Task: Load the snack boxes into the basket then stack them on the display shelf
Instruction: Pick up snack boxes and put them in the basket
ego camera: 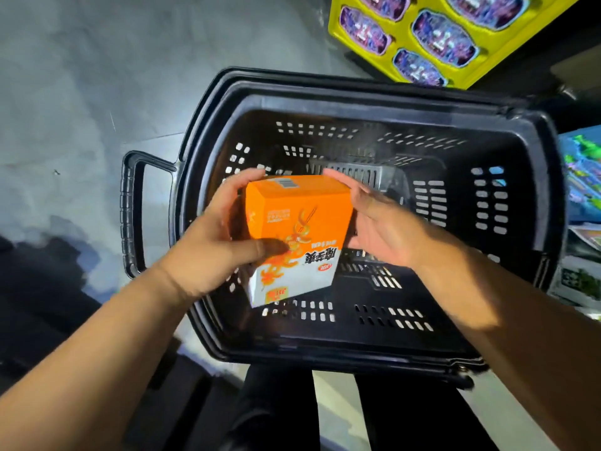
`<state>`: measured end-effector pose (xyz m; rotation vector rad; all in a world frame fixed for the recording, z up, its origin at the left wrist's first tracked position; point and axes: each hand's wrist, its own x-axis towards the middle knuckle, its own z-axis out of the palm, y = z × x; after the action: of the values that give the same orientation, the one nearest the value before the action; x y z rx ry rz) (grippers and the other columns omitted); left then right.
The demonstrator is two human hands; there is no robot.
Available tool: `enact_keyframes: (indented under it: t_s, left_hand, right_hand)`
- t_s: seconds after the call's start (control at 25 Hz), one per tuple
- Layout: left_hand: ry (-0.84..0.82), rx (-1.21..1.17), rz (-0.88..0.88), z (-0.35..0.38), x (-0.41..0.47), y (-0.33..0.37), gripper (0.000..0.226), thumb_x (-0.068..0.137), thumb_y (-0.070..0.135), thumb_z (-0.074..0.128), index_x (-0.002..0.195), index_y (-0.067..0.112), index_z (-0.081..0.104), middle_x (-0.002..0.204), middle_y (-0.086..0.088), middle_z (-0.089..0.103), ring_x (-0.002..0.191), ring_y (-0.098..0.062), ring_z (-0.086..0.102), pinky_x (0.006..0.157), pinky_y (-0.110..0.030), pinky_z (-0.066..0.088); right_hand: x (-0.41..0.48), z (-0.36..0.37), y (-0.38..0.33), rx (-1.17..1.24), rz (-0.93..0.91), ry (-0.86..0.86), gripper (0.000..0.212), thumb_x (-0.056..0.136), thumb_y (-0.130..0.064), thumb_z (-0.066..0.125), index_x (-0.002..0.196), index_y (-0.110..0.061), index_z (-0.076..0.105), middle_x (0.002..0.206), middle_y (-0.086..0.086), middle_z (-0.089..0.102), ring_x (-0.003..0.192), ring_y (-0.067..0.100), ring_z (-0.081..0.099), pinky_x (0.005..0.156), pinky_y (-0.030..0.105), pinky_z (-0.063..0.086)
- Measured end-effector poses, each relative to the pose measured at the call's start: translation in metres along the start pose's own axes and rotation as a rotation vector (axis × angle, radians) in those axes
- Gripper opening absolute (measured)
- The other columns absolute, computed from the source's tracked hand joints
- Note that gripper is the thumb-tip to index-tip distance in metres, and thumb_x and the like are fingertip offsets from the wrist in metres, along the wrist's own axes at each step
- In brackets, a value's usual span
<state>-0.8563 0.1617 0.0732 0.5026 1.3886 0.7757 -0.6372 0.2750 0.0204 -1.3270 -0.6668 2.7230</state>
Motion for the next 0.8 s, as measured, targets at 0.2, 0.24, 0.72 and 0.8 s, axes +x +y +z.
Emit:
enact_keyframes:
  t_s: [0.2, 0.24, 0.72, 0.8]
  left_hand:
    - [-0.106, 0.321, 0.032, 0.006, 0.037, 0.028, 0.095, 0.067, -0.003, 0.084, 0.131, 0.045, 0.033, 0.124, 0.003, 0.056, 0.117, -0.014, 0.058, 0.094, -0.034, 0.055]
    - [-0.098, 0.421, 0.063, 0.007, 0.043, 0.032, 0.096, 0.069, -0.003, 0.083, 0.134, 0.042, 0.029, 0.122, 0.007, 0.056, 0.115, -0.01, 0.057, 0.096, -0.028, 0.052]
    - [0.18, 1.011, 0.14, -0.002, 0.103, -0.014, 0.072, 0.08, 0.021, 0.077, 0.14, 0.026, 0.037, 0.129, -0.005, 0.053, 0.11, -0.026, 0.058, 0.094, -0.046, 0.048]
    - [0.181, 1.014, 0.101, -0.003, 0.108, -0.029, 0.077, 0.08, 0.022, 0.078, 0.142, 0.029, 0.034, 0.129, -0.004, 0.055, 0.11, -0.023, 0.058, 0.091, -0.041, 0.049]
  right_hand:
    - [-0.017, -0.015, -0.032, -0.361, -0.15, 0.095, 0.08, 0.063, -0.007, 0.086, 0.132, -0.028, 0.049, 0.128, 0.004, 0.062, 0.116, 0.024, 0.063, 0.095, 0.054, 0.052]
    - [-0.018, -0.016, -0.034, -0.489, -0.216, 0.136, 0.077, 0.059, -0.017, 0.088, 0.125, -0.032, 0.051, 0.125, 0.0, 0.062, 0.116, 0.023, 0.061, 0.097, 0.054, 0.051]
    - [0.044, -0.016, 0.038, -0.898, -0.555, 0.661, 0.067, 0.08, -0.017, 0.08, 0.135, -0.02, 0.041, 0.117, -0.004, 0.055, 0.092, 0.003, 0.058, 0.077, 0.02, 0.053]
    - [0.058, -0.022, 0.047, -0.96, -0.6, 0.681, 0.066, 0.08, -0.014, 0.079, 0.135, -0.018, 0.043, 0.129, 0.005, 0.053, 0.101, 0.016, 0.06, 0.081, 0.031, 0.055]
